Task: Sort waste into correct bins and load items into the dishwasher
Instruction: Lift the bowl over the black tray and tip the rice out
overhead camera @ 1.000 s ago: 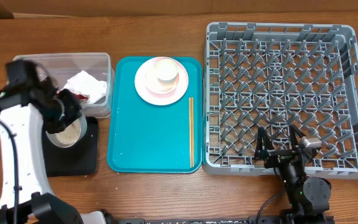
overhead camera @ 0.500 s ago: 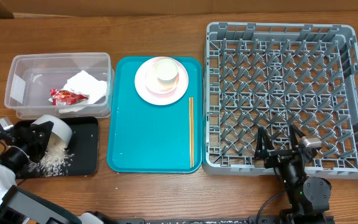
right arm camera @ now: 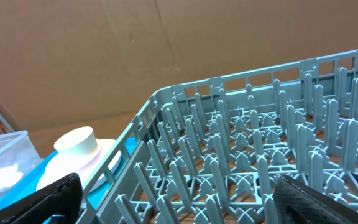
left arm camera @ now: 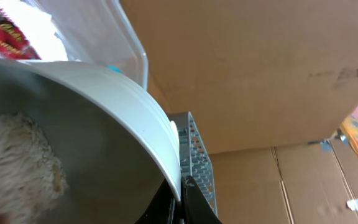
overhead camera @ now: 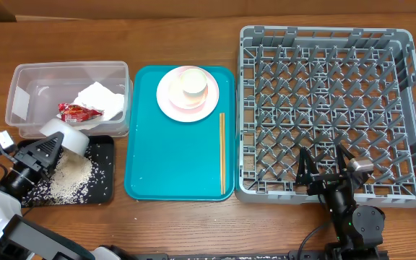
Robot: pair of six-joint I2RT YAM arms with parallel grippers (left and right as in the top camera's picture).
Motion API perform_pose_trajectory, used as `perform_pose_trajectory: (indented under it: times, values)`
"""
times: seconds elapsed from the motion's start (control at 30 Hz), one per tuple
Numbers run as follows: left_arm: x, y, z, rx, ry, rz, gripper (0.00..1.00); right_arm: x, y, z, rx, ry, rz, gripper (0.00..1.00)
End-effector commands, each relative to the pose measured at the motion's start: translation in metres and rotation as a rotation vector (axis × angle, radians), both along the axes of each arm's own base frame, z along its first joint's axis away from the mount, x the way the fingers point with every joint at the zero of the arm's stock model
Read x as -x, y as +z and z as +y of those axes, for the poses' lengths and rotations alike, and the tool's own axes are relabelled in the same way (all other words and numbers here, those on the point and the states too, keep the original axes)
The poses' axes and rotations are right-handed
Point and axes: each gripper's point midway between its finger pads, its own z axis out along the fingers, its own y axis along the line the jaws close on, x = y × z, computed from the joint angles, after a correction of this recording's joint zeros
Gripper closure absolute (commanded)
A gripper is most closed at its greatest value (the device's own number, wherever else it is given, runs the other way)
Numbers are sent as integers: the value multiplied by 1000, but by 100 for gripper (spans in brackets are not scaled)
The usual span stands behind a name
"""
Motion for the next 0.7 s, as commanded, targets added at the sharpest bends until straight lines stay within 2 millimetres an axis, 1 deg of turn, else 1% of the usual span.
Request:
perform_pose_trajectory:
  times: [0.0,0.03,0.07,0.13,0.27,0.3,0.37,0.43,0.53,0.67]
  values:
    - [3,12,-3,-21,-20,-78,96,0,-2,0,3,-1,-4,0]
    - [3,12,-3,-19,-19,-75,96,0,-2,0,3,-1,-4,0]
    - [5,20,-6,9,-39,-114,96,0,-2,0,3,-1,-4,0]
    - [6,26,-8,15,-54,-151,96,0,-2,0,3,-1,-4,0]
    - [7,25,-9,18,-54,-150,96,0,-2,0,3,-1,-4,0]
    - [8,25,-11,65,-50,-123,96,0,-2,0,3,-1,-4,0]
    - [7,24,-10,32,-51,-136,96,0,-2,0,3,-1,-4,0]
    - [8,25,-11,51,-51,-131,96,0,-2,0,3,-1,-4,0]
    - [7,23,-10,25,-50,-136,96,0,-2,0,3,-1,-4,0]
    - [9,24,-13,60,-51,-124,96,0,-2,0,3,-1,-4,0]
